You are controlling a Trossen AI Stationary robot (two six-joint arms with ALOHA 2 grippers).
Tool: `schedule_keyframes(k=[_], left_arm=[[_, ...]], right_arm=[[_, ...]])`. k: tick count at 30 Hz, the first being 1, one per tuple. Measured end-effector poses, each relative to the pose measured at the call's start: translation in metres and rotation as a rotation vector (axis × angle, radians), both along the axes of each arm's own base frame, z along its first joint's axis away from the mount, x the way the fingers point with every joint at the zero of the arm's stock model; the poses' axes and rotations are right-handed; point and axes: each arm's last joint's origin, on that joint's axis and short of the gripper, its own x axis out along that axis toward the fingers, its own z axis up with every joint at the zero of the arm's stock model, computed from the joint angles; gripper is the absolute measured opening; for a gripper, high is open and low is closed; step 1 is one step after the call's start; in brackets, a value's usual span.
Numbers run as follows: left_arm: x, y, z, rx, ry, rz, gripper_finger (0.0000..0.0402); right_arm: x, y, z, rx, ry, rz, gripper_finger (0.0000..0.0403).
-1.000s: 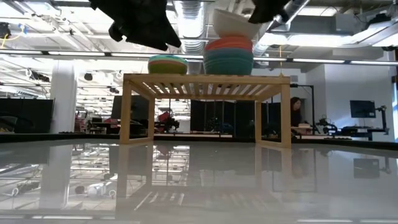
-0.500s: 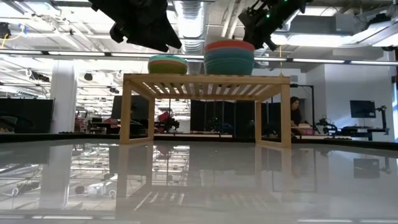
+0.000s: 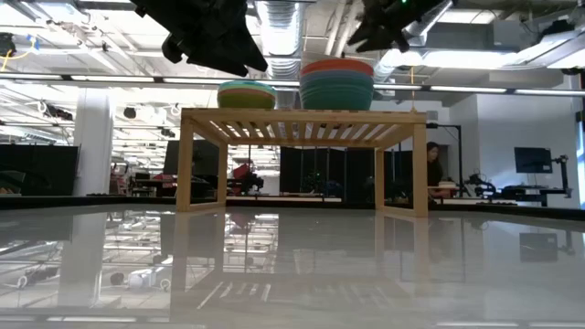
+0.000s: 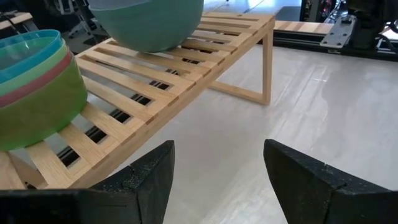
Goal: Place and stack bowls onto a shelf
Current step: Stack the white bowl on top of the orange bowl, then return to Home Position
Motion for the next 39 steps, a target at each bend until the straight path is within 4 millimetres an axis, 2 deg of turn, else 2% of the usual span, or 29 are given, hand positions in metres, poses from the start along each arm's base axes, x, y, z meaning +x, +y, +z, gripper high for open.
schedule_keyframes(k=[6, 14, 19, 24, 27, 33, 36, 39], left_arm=[[0.002, 0.006, 0.000, -0.028, -0.008, 0.000, 0.0233], [0.003, 0.010, -0.001, -0.023, 0.004, 0.008, 0.0233], [0.002, 0.010, -0.003, -0.018, 0.027, 0.011, 0.0233], [0.000, 0.010, -0.005, -0.028, 0.042, 0.021, 0.0233], [0.000, 0.010, -0.006, -0.030, 0.041, 0.025, 0.0233], [-0.001, 0.011, -0.005, -0.018, 0.032, 0.053, 0.0233], [-0.002, 0.008, -0.005, 0.020, 0.043, 0.061, 0.0233], [-0.004, 0.001, -0.004, 0.057, 0.055, 0.060, 0.0233]], right_arm=[[0.022, -0.004, -0.002, -0.090, -0.058, 0.207, 0.0171], [0.071, -0.020, -0.030, -0.190, -0.093, 0.285, 0.0113], [0.085, -0.031, -0.049, -0.172, -0.075, 0.289, 0.0105], [0.080, -0.037, -0.061, -0.083, 0.010, 0.259, 0.0105], [0.073, -0.037, -0.061, -0.056, 0.038, 0.248, 0.0105], [0.053, -0.023, -0.030, -0.110, -0.020, 0.243, 0.0105], [0.040, -0.007, -0.014, -0.120, -0.030, 0.259, 0.0105], [0.026, 0.013, -0.011, -0.121, -0.026, 0.288, 0.0105]])
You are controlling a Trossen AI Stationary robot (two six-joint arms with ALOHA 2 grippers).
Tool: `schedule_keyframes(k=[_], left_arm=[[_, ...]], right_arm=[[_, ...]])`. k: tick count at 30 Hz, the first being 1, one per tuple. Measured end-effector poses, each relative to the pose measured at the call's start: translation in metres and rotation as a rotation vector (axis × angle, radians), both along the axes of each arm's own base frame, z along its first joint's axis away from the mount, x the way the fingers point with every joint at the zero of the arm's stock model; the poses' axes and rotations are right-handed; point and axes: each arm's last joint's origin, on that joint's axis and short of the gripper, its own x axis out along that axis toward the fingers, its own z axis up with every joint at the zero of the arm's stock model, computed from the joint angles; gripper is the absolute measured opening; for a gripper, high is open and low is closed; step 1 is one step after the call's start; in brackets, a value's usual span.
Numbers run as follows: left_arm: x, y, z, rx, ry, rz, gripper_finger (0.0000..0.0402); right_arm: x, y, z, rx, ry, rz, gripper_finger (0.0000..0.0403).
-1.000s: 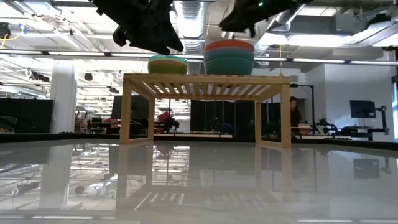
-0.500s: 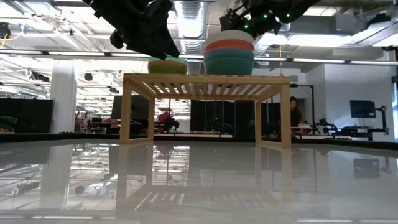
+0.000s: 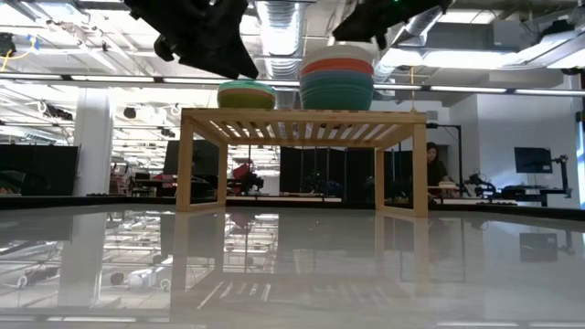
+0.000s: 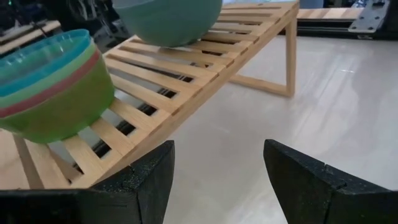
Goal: Place and stack bowls onto a shelf
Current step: Return to Home Position
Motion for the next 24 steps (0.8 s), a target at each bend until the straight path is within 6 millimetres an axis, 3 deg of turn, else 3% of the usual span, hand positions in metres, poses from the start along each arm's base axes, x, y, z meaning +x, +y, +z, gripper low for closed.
schedule_keyframes(k=[4, 10, 14, 18, 24], left_arm=[[-0.003, -0.006, 0.000, 0.012, 0.017, -0.022, 0.0233], [-0.006, -0.009, 0.003, 0.006, 0.009, -0.041, 0.0217], [-0.002, -0.009, 0.002, -0.020, -0.049, -0.126, 0.0173], [-0.002, -0.003, -0.011, -0.065, -0.220, -0.379, 0.0119], [-0.024, 0.014, -0.033, -0.081, -0.369, -0.529, 0.0046]], right_arm=[[-0.013, 0.035, -0.015, -0.007, 0.006, 0.083, 0.0097], [-0.032, 0.107, -0.046, -0.070, -0.152, 0.269, 0.0070], [-0.042, 0.144, -0.082, -0.044, -0.246, 0.338, 0.0054], [-0.047, 0.170, -0.119, 0.006, -0.284, 0.358, 0.0039], [-0.059, 0.198, -0.158, 0.044, -0.225, 0.304, 0.0017]])
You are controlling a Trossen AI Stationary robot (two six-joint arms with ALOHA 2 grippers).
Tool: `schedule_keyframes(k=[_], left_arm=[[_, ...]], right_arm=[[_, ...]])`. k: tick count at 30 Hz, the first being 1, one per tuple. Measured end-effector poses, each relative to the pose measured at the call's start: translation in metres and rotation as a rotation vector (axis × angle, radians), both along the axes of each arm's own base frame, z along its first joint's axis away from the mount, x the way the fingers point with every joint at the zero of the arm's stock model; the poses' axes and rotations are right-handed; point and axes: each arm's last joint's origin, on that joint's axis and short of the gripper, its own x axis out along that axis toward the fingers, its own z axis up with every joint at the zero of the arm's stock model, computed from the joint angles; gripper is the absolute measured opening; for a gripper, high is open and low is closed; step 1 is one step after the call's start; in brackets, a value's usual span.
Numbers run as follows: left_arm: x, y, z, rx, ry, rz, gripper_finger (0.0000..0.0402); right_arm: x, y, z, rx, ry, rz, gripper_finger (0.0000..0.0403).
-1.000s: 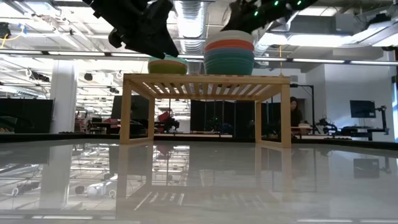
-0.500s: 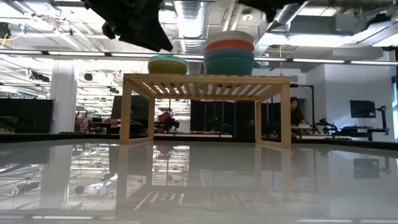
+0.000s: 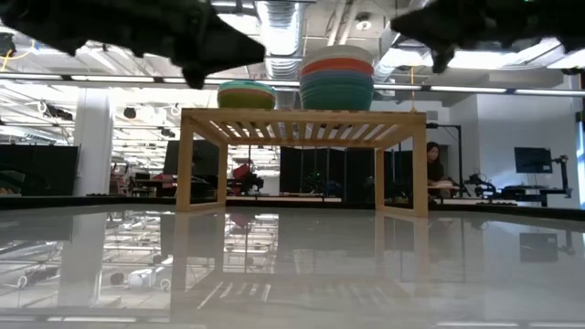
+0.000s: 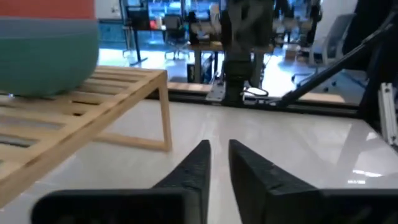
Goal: Place and stack bowls onto a shelf
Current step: Return to Home Position
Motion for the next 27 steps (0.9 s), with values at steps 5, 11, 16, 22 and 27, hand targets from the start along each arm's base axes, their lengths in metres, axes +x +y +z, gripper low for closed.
schedule_keyframes(k=[5, 11, 16, 22, 27], left_arm=[[-0.037, 0.010, 0.016, 0.012, -0.081, 0.007, 0.0004], [-0.088, 0.023, 0.038, 0.037, -0.103, -0.011, 0.0001], [-0.118, 0.029, 0.026, 0.058, -0.144, -0.051, 0.0001], [-0.141, 0.035, -0.010, 0.057, -0.220, -0.046, 0.0001], [-0.152, 0.038, -0.016, 0.052, -0.239, -0.041, 0.0001]], right_arm=[[-0.016, 0.004, -0.005, -0.011, -0.011, -0.051, 0.0017], [-0.042, -0.013, 0.017, -0.022, -0.124, 0.016, 0.0017], [-0.063, -0.024, 0.018, 0.009, -0.106, 0.046, 0.0017], [-0.071, -0.024, -0.002, 0.028, -0.097, 0.081, 0.0017], [-0.078, -0.025, -0.015, 0.040, -0.085, 0.095, 0.0017]])
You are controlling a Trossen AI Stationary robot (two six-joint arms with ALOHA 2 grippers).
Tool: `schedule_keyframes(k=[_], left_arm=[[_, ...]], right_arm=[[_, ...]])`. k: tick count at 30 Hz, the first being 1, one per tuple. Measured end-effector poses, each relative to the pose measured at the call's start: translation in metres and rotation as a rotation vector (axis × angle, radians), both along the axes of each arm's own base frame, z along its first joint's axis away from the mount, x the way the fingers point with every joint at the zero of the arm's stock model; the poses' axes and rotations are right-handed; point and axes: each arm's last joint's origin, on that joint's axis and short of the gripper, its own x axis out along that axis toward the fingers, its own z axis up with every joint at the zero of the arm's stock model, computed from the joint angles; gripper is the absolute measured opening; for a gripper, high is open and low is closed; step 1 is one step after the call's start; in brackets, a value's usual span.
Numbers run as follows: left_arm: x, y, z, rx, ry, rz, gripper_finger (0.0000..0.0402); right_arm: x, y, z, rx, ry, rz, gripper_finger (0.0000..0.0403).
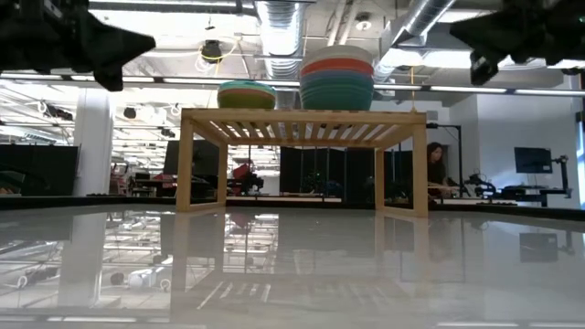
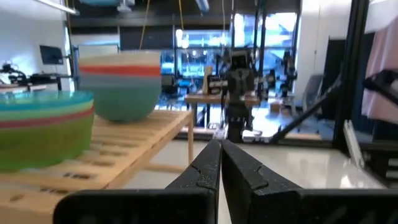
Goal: Place and stack bowls onto a shelf
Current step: Return to Home Position
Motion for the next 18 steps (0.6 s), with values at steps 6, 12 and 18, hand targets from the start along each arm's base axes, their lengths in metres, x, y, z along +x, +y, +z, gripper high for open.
schedule_keyframes(k=[6, 12, 18], left_arm=[[-0.011, 0.003, -0.001, 0.004, 0.023, 0.003, 0.0002], [-0.016, 0.005, -0.006, 0.008, 0.060, 0.016, 0.0002], [-0.014, 0.004, -0.011, 0.019, 0.082, 0.010, 0.0002]], right_arm=[[-0.009, -0.002, -0.024, 0.032, 0.000, 0.000, 0.0017], [-0.020, -0.006, -0.029, 0.023, -0.007, -0.028, 0.0017], [-0.031, -0.009, -0.027, 0.049, -0.034, -0.034, 0.0018]])
